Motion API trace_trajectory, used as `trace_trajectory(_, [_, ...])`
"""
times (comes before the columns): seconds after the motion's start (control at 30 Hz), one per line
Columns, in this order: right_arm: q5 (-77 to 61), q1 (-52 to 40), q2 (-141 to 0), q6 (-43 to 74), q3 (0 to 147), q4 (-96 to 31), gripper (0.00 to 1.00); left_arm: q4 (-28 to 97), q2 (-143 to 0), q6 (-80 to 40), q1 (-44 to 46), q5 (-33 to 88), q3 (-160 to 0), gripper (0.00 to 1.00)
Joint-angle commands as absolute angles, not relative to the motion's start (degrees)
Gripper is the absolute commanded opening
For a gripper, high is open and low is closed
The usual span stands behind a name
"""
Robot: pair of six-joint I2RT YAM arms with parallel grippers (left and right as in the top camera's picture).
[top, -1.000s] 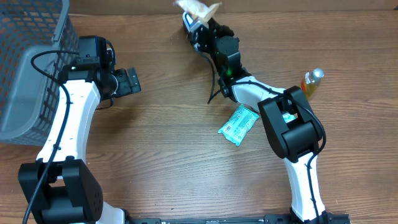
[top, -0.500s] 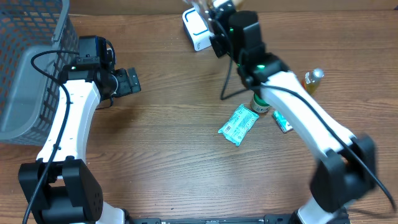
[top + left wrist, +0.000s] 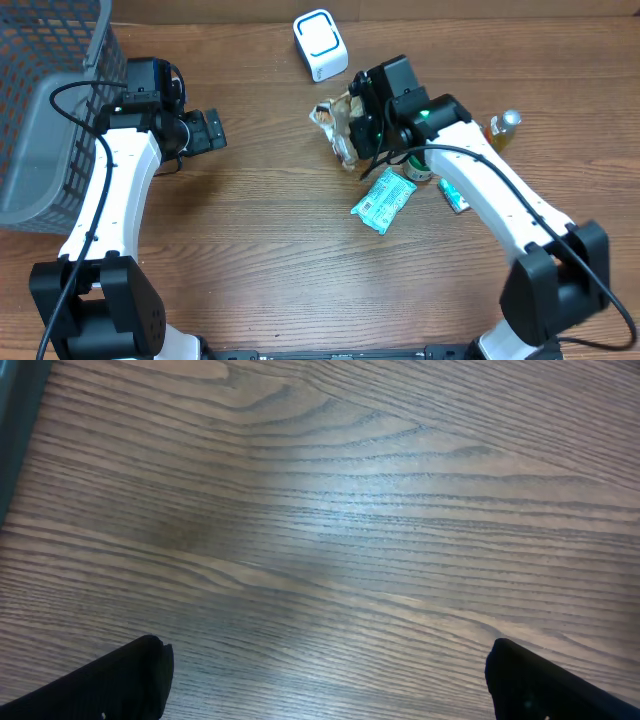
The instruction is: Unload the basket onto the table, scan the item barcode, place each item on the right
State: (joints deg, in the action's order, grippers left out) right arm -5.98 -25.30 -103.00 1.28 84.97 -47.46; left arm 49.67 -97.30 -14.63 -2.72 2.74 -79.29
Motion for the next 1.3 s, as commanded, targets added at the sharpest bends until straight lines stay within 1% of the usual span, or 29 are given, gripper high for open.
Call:
trace_trajectory(0.0, [-6.96, -24.91, -105.14, 2.11, 84.62, -47.05, 0.04, 49.56, -96.73, -14.35, -2.61, 2.55, -80.14, 0.99])
trace_trajectory(0.17, [-6.96, -24.62, -108.57, 2.11, 84.58, -47.03, 0.04, 49.56, -96.73, -14.35, -2.61, 2.55, -80.14, 1.00])
trace_trajectory(0.2, [-6.94, -24.62, -109.19, 2.13, 84.58, -46.87, 0.15, 49.56, -96.73, -14.35, -2.61, 2.55, -80.14, 1.00])
trace_trajectory(0.23, [-6.72, -24.62, -109.60, 2.13, 84.58, -46.78, 0.28, 49.56, -96.73, -14.35, -2.61, 2.55, -80.14, 1.00])
trace_trajectory(0.27, [-5.78, -24.62, -110.02, 2.13, 84.58, -46.61, 0.54, 49.58, -96.73, -14.35, -2.61, 2.55, -80.14, 0.99])
trace_trajectory(0.37, [-1.21, -24.62, -110.06, 2.13, 84.60, -46.52, 0.81, 49.56, -96.73, -14.35, -2.61, 2.55, -80.14, 0.99])
trace_trajectory(0.4, [0.60, -24.62, -110.04, 2.13, 84.62, -46.24, 0.95, 49.56, -96.73, -14.35, -2.61, 2.55, -80.14, 1.00])
trace_trajectory(0.43, [1.96, -24.62, -110.02, 2.13, 84.60, -45.78, 1.00, 49.56, -96.73, -14.35, -2.61, 2.55, -80.14, 0.99])
trace_trajectory(0.73, [3.99, -24.62, -110.02, 2.15, 84.60, -41.58, 1.00, 49.56, -96.73, -14.35, -2.61, 2.55, -80.14, 1.00])
trace_trajectory(1.27, [3.97, -24.62, -110.02, 2.15, 84.60, -42.09, 1.00, 49.56, -96.73, -14.35, -2.61, 2.55, -80.14, 1.00])
